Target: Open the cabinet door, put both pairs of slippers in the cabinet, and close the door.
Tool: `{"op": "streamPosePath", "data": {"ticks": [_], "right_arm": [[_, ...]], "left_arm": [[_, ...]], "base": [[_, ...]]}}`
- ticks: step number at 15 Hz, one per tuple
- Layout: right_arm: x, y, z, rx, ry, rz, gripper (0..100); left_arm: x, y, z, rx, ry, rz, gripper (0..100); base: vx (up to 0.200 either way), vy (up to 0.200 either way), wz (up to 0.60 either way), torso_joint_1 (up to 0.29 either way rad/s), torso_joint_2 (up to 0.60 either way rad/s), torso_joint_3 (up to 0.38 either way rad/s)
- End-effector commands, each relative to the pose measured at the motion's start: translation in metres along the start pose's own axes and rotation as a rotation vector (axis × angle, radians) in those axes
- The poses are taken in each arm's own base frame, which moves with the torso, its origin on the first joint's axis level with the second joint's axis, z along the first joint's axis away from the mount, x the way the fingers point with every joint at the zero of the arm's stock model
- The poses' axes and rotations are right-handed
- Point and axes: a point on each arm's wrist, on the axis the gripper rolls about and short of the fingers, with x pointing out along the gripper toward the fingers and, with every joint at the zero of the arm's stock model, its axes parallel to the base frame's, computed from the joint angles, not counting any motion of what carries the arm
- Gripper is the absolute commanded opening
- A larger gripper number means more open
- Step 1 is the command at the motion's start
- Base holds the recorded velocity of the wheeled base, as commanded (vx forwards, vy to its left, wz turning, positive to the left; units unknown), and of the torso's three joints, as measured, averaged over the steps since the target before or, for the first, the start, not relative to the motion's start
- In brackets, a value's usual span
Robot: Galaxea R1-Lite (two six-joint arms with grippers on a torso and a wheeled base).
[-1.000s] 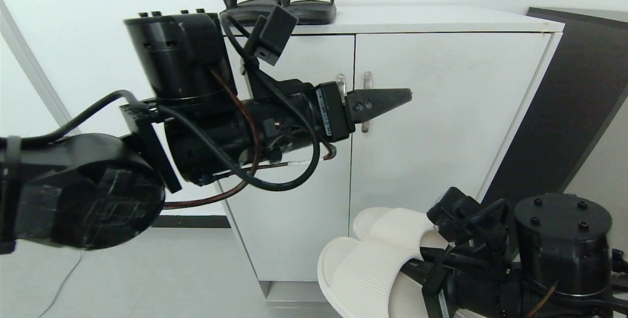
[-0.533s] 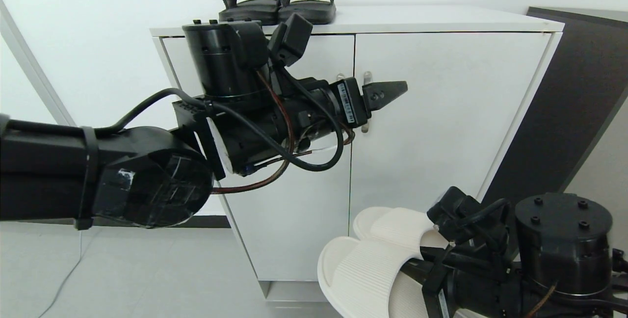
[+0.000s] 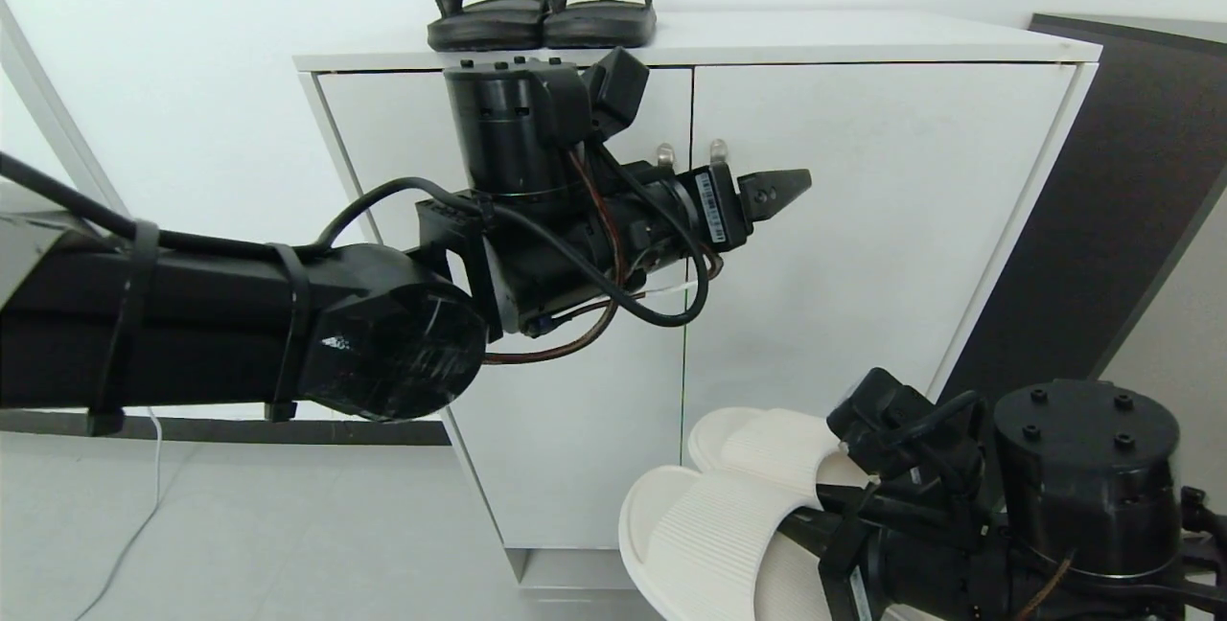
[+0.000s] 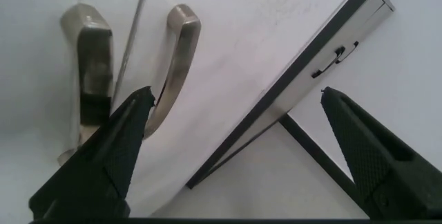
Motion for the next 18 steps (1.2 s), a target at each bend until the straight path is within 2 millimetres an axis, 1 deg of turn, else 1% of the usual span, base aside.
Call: {"op": "streamPosePath", "data": {"ticks": [1,2,7,9,10,13,15,17,18], "right_arm": [[0.001,0.001,-0.002,-0.001,0.008,0.002,0],[0.001,0.001,-0.002,-0.001,0.008,0.002,0],[-0.004,0.006,-0.005,-0.010,0.014,0.027,0],[-0.006,0.008,-0.009,-0.011,0.025,0.077,0],[-0.008,0.008,-0.010,-0.011,0.029,0.101,0],[-0.020,0.011,-0.011,-0.018,0.016,0.195,0],[-0.022,0.011,-0.015,-0.028,0.029,0.205,0],[-0.023,0.011,-0.018,-0.043,0.038,0.217,0],[-0.022,0.011,-0.019,-0.051,0.040,0.219,0]], "left_arm": [[0.007,0.003,-0.004,-0.003,0.007,0.007,100],[0.007,0.003,-0.004,-0.003,0.008,0.006,0],[0.003,0.003,-0.004,-0.006,0.008,0.008,0],[-0.006,0.001,-0.006,-0.008,0.021,0.008,0],[-0.011,0.000,-0.006,-0.008,0.024,0.009,0],[-0.032,-0.016,-0.008,-0.009,0.047,-0.023,0],[-0.046,-0.030,-0.008,-0.007,0.053,-0.055,0],[-0.057,-0.037,-0.008,-0.008,0.060,-0.074,0],[-0.067,-0.041,-0.009,-0.008,0.061,-0.068,0]], "base": [[0.000,0.000,0.00,0.000,0.00,0.000],[0.000,0.000,0.00,0.000,0.00,0.000],[0.000,0.000,0.00,0.000,0.00,0.000],[0.000,0.000,0.00,0.000,0.00,0.000],[0.000,0.000,0.00,0.000,0.00,0.000],[0.000,0.000,0.00,0.000,0.00,0.000],[0.000,0.000,0.00,0.000,0.00,0.000],[0.000,0.000,0.00,0.000,0.00,0.000],[0.000,0.000,0.00,0.000,0.00,0.000]]}}
